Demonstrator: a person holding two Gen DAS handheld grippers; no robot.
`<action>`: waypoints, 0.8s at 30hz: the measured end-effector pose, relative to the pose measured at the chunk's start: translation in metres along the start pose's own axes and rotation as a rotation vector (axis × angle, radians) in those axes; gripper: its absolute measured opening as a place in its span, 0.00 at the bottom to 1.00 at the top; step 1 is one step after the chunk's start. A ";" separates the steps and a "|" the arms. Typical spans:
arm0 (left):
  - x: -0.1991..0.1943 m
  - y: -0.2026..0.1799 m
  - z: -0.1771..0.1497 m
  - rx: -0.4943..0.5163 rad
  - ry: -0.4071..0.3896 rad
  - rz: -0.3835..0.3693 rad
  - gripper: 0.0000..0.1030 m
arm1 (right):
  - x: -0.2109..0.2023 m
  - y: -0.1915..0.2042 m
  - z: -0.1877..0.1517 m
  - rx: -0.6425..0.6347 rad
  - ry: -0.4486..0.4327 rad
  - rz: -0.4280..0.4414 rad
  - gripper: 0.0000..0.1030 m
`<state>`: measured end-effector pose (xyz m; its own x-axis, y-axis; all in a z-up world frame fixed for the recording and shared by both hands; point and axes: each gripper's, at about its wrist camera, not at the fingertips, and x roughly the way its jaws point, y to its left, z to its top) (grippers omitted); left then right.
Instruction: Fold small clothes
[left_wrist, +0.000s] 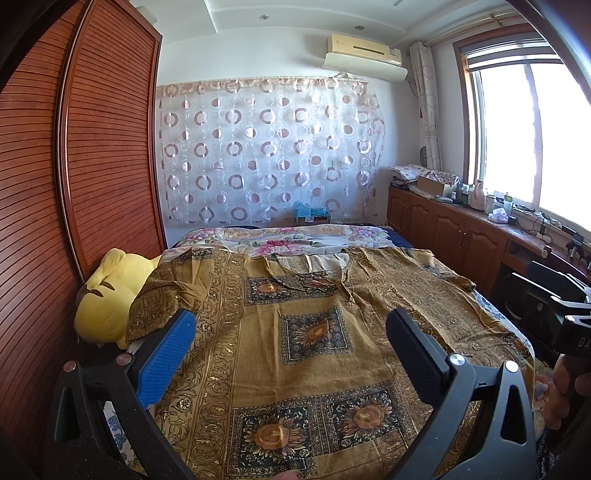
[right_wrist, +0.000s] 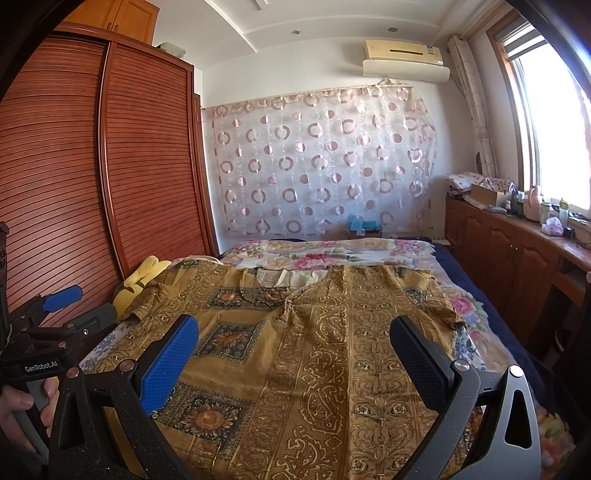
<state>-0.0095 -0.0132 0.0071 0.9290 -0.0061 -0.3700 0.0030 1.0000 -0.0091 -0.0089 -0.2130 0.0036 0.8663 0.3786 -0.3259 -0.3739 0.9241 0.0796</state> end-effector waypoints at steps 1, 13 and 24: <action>0.001 0.001 -0.001 -0.001 0.005 0.001 1.00 | 0.001 0.000 0.000 0.002 0.002 0.003 1.00; 0.024 0.046 -0.017 -0.039 0.092 0.050 1.00 | 0.027 0.005 -0.008 -0.009 0.037 0.048 1.00; 0.046 0.100 -0.021 -0.032 0.142 0.071 1.00 | 0.064 0.012 -0.011 -0.051 0.081 0.144 1.00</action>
<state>0.0263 0.0859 -0.0302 0.8647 0.0612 -0.4986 -0.0749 0.9972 -0.0074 0.0383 -0.1780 -0.0266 0.7739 0.4991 -0.3899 -0.5100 0.8561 0.0837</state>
